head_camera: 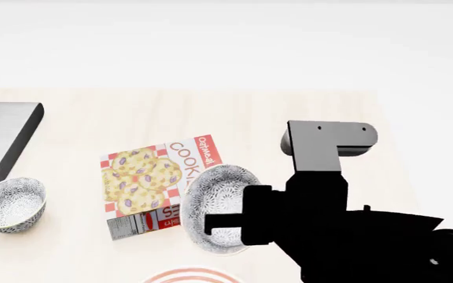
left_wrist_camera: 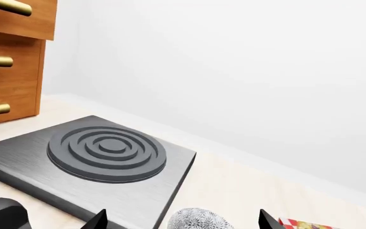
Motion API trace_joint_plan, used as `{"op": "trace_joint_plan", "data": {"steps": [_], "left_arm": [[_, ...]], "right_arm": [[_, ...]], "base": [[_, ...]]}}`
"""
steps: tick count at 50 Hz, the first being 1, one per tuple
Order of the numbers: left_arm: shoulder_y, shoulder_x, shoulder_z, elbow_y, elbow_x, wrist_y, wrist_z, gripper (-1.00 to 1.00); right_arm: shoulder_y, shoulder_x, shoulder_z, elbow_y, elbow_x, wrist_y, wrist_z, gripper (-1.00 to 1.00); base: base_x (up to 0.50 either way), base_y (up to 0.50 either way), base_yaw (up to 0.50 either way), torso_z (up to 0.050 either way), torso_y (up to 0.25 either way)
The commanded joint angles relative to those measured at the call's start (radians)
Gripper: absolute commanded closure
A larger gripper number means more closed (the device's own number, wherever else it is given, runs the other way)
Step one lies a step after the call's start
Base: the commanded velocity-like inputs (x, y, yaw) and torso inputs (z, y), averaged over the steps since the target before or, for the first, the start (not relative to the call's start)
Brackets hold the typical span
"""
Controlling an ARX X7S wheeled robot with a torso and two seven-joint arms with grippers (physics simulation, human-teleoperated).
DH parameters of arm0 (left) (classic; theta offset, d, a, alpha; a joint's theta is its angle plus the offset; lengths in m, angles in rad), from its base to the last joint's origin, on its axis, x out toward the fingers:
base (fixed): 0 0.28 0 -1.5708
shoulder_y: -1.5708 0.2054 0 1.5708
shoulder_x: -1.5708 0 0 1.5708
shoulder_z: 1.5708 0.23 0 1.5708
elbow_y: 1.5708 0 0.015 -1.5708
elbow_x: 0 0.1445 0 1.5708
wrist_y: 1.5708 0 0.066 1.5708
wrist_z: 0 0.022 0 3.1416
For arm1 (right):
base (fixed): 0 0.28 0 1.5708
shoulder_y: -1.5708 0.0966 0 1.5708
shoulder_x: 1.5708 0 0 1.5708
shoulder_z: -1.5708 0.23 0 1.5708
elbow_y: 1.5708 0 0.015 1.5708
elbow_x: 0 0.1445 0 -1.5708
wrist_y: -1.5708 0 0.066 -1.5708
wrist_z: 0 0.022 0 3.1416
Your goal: Pick the akita bowl next to the plate and place it on the plate.
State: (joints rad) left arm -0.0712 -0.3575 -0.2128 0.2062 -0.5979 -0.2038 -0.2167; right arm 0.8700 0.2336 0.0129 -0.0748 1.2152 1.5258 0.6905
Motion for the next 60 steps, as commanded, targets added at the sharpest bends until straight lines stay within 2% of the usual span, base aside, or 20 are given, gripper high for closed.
{"op": "trace_joint_plan", "data": {"steps": [1, 25, 60], "left_arm": [[0.002, -0.002, 0.001, 0.0, -0.002, 0.003, 0.0, -1.0], [0.004, -0.009, 0.005, 0.01, -0.007, 0.0, -0.007, -1.0], [0.002, -0.01, 0.012, -0.005, -0.006, 0.014, -0.008, -1.0]], "right_arm": [[-0.051, 0.019, -0.024, 0.005, 0.132, -0.038, 0.023, 1.0], [-0.132, 0.034, -0.11, 0.031, 0.132, -0.098, -0.059, 1.0], [-0.234, 0.037, -0.1, 0.08, 0.238, -0.155, -0.095, 1.0]], "base": [[0.0, 0.0, 0.0, 0.0, 0.0], [0.0, 0.0, 0.0, 0.0, 0.0], [0.0, 0.0, 0.0, 0.0, 0.0]]}}
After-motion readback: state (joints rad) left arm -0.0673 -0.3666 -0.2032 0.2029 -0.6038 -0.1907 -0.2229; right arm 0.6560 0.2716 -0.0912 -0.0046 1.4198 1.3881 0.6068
